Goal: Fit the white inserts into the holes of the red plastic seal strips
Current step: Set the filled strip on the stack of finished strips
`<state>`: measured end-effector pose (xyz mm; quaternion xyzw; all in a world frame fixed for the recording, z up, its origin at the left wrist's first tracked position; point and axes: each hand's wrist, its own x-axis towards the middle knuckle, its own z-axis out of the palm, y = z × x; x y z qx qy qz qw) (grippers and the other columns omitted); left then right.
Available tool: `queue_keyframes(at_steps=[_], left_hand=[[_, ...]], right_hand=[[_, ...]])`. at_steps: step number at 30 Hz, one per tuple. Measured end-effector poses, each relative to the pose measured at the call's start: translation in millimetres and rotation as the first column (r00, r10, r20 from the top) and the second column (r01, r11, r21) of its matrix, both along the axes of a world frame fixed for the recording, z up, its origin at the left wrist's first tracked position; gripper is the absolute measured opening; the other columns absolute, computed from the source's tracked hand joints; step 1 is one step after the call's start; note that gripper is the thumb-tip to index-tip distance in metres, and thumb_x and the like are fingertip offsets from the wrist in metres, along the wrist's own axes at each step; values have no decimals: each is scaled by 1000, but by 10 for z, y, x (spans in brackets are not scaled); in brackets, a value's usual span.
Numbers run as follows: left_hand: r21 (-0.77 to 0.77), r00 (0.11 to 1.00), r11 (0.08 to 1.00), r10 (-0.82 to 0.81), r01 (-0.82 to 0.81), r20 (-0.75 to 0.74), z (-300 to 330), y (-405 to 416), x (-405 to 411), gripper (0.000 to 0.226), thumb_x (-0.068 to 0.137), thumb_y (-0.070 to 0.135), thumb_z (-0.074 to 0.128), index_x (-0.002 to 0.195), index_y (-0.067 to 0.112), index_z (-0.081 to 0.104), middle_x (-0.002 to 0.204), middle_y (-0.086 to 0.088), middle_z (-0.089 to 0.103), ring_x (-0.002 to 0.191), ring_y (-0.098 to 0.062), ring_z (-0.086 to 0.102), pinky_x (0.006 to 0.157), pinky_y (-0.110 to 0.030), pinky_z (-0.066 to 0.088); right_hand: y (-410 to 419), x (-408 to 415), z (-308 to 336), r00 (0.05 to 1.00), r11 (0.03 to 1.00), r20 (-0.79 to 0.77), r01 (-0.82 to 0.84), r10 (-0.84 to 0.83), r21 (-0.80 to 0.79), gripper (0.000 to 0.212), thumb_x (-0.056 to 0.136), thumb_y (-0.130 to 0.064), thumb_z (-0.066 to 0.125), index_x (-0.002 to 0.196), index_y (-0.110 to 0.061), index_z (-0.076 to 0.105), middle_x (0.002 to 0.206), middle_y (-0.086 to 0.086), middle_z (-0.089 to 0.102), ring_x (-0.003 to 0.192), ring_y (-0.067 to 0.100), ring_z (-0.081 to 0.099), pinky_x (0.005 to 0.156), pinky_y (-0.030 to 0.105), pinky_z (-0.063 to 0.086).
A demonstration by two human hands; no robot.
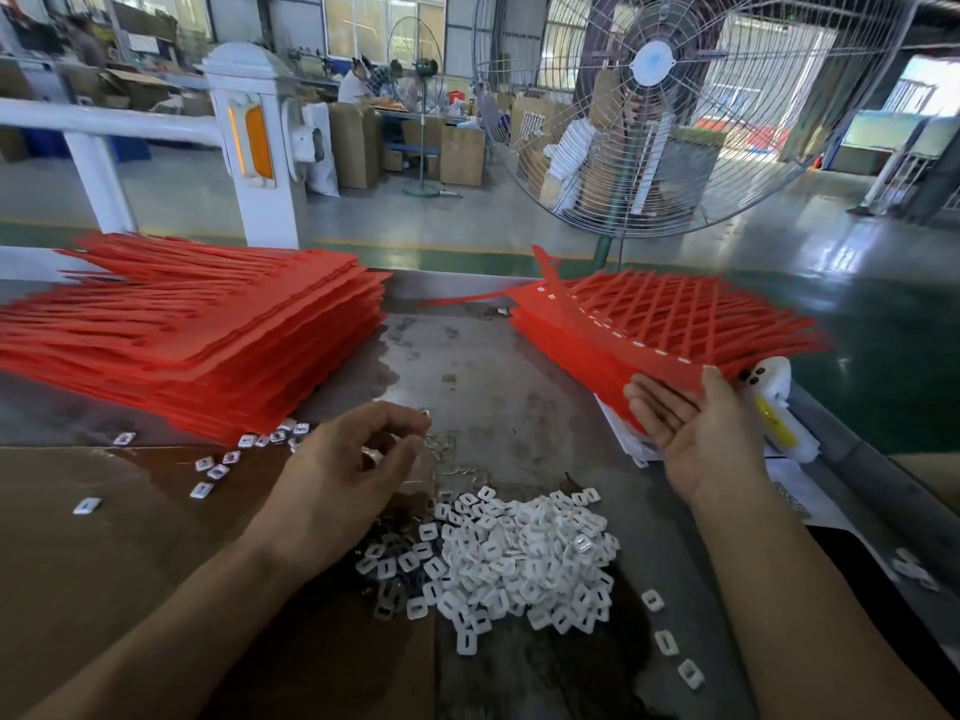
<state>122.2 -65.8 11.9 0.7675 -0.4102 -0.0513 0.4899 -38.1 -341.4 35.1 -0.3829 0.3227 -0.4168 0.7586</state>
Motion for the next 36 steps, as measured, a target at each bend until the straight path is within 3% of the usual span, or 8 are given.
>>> queue_keyframes(at_steps=[5,12,17,22,25,28,32,36], left_hand=[[-30,999,999,38,-38,-17,42,-26,-27,14,96,29,66,105,39,71,96,25,69,87,3,64,74,-18,47],[-24,999,999,26,-26,-24,53,-26,-51,15,96,29,65,106,38,72,100,23,70,90,1,65,75,-15,50],[-169,934,986,-53,-8,-354,22,-18,32,35,83,55,69,111,35,73,101,2,76,86,-19,73,73,-33,61],[-342,765,939,-198,-30,-612,-43,-23,148,27,96,48,65,109,25,74,108,-12,76,93,-31,76,74,-36,62],[-394,770,910,-158,-130,-618,-68,-42,220,11,97,28,66,103,24,74,100,-17,76,85,-37,75,66,-45,63],[-422,829,902,-166,-92,-534,-110,-29,255,18,93,26,67,109,19,71,106,-21,74,92,-45,72,78,-59,58],[-503,878,860,-168,-92,-448,-78,-26,248,8,97,19,66,101,20,73,94,-12,75,75,-22,71,57,-31,56],[-569,916,820,-183,-59,-358,-58,-50,226,13,95,19,67,85,26,72,80,1,72,65,-13,66,54,-26,54]], right_hand=[[-41,-27,-33,1000,1000,-13,-5,5,11,32,109,-23,44,101,2,62,74,11,77,61,17,75,50,23,58],[76,-31,65,959,958,-86,-278,271,-75,26,104,-16,45,97,-1,66,78,12,78,58,16,72,49,22,56],[390,-1,60,615,623,-361,-775,701,-111,22,92,-17,59,91,-3,76,85,19,76,59,23,71,46,26,54],[498,-43,61,370,359,-422,-927,828,-107,27,92,-21,57,99,-8,80,96,25,76,67,28,75,52,28,59],[528,-25,54,436,408,-360,-900,825,-155,30,96,-26,60,111,-6,76,108,30,73,78,33,76,57,31,60],[557,2,69,494,459,-282,-869,823,-185,34,98,-29,63,122,-6,72,117,31,70,89,36,76,61,31,62],[575,-1,70,438,420,-298,-899,848,-127,34,99,-30,65,122,-7,73,119,30,71,97,38,76,61,30,63],[558,1,85,540,532,-308,-839,784,-117,30,89,-25,73,113,-6,76,113,33,71,90,44,76,58,36,64]])
